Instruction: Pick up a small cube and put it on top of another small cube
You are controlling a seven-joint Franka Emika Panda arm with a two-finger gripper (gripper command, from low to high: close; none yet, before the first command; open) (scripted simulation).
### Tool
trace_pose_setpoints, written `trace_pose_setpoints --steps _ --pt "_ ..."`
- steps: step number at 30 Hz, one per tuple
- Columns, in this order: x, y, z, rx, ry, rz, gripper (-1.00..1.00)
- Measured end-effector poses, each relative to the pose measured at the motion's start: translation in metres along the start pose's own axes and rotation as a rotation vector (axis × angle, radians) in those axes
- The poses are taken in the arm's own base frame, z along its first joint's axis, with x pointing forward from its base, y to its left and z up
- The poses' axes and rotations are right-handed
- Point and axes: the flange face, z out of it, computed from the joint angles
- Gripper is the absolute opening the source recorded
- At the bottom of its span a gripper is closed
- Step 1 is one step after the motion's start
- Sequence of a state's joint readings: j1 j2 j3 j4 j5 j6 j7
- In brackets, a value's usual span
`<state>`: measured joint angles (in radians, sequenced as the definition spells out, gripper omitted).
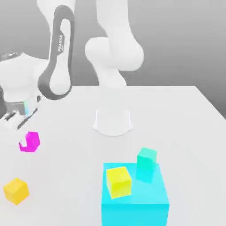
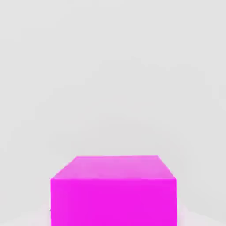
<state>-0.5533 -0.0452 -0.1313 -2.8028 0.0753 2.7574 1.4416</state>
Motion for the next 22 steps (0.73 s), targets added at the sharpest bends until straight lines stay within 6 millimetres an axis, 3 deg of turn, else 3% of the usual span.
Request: trace_pose_setpoints --steps 3,7,10,14,16,19,20,22 --pt "-0.064 -0.001 -0.02 -0.003 -0.017 -0.27 -1.0" --pt "-0.147 0.018 -0.044 -0.008 -0.024 -0.618 -1.0" --pt "-0.205 0.046 -0.061 -0.013 -0.02 -0.88 -1.0" --pt "-0.271 0.099 -0.082 -0.02 -0.002 -1.229 -1.0" --pt "-0.301 0.128 -0.078 -0.025 0.015 -1.404 -1.0" --pt "-0.314 0.143 -0.047 -0.027 0.025 -1.487 -1.0" --pt "-0.314 0.144 -0.038 -0.028 0.025 -1.494 1.0" --pt "-0.314 0.144 -0.038 -0.028 0.025 -1.494 1.0"
